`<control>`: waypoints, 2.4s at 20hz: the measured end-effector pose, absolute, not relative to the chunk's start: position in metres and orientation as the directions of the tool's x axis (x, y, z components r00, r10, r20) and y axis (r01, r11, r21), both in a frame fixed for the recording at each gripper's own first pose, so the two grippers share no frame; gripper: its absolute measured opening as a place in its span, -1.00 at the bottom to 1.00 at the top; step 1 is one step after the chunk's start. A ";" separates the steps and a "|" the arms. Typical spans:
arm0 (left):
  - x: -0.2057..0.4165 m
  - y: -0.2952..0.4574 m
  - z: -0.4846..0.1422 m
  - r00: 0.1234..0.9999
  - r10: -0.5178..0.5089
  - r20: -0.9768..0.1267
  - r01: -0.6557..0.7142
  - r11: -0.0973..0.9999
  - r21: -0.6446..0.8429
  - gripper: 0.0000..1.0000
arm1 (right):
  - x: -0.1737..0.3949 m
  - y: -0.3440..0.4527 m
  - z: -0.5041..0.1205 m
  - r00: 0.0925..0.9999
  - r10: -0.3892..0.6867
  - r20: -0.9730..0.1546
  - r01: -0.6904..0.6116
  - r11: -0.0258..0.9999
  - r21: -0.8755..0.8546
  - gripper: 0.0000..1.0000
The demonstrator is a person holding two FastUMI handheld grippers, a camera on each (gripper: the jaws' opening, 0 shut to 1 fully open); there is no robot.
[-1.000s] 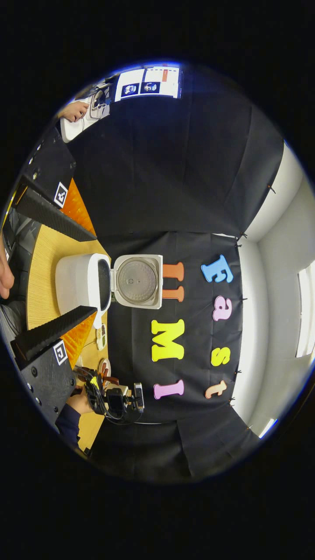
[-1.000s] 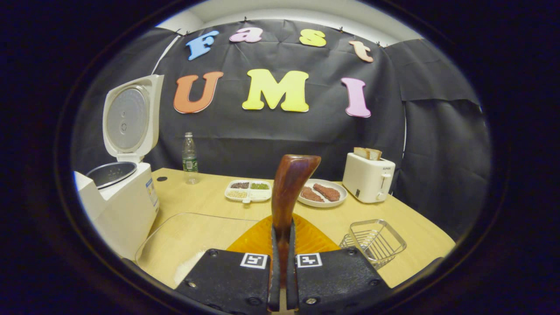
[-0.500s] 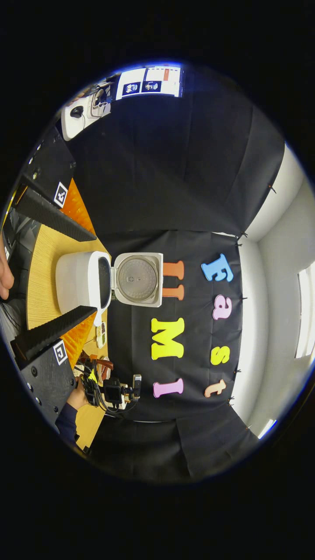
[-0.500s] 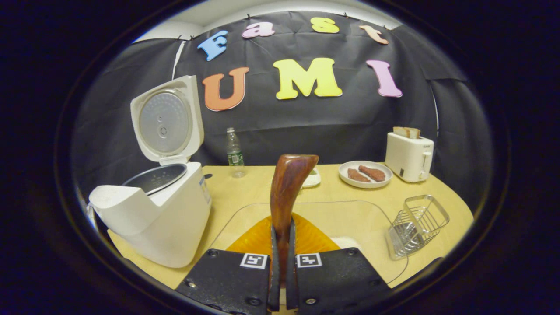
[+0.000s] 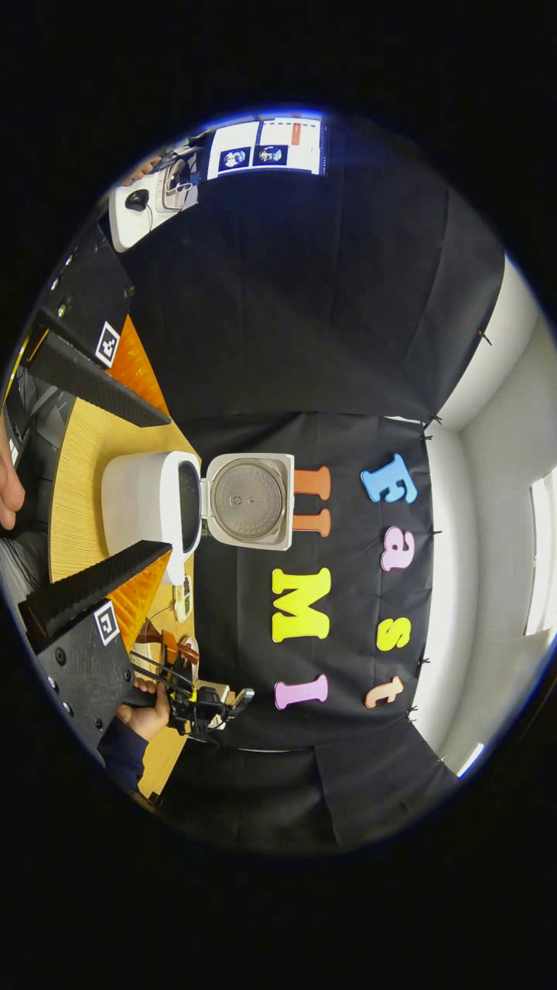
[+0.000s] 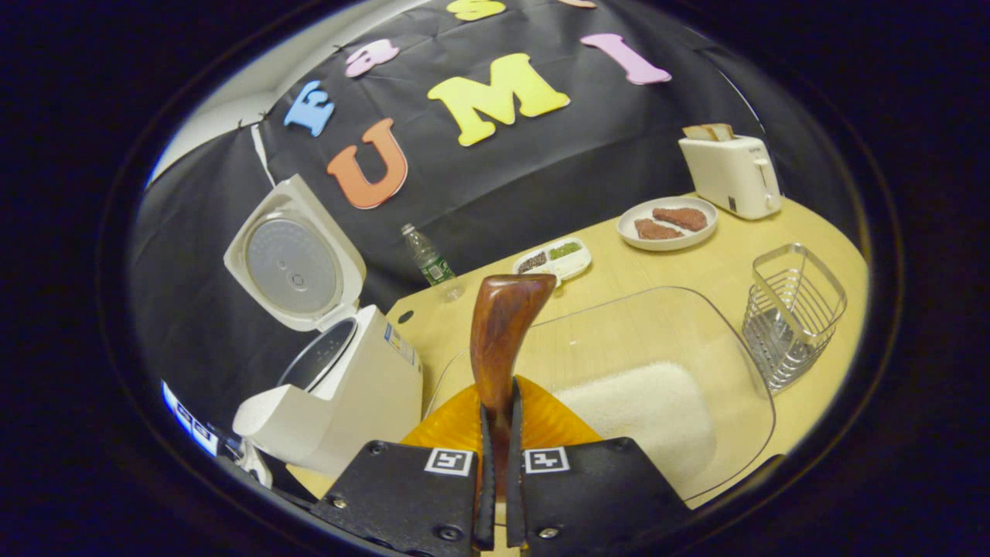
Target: Close the left gripper, press the button to open the rice cooker; take a wooden spoon from the chopstick holder with the right hand, scoop a spoonful of rice and pour it into the rice cooker, then put the wooden spoon back into the chopstick holder.
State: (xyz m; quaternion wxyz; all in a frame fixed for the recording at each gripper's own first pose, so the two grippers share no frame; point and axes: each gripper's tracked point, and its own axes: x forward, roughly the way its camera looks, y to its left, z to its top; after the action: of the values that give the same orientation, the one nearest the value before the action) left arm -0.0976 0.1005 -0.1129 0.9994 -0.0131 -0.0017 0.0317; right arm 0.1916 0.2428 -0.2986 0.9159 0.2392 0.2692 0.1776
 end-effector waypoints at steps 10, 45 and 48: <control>-0.090 0.098 -0.127 0.998 0.055 -0.035 -0.056 0.998 -0.022 0.89 | 0.207 0.170 -0.267 0.861 0.425 -0.278 -0.073 0.645 0.760 -0.78; -0.128 0.131 -0.110 0.999 -0.016 0.052 0.018 0.999 -0.027 0.89 | 0.227 0.415 -0.117 0.842 0.513 -0.167 -0.234 0.627 0.743 -0.79; -0.128 0.132 -0.112 0.999 -0.013 0.052 0.014 0.999 -0.029 0.89 | 0.239 0.430 -0.122 0.868 0.459 -0.191 -0.260 0.747 0.612 -0.79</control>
State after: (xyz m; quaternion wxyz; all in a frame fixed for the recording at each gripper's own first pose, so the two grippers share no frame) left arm -0.1276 0.1320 -0.1121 0.9995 -0.0149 -0.0260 -0.0067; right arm 0.2392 0.4304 -0.1216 0.9196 0.2971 0.1667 0.1954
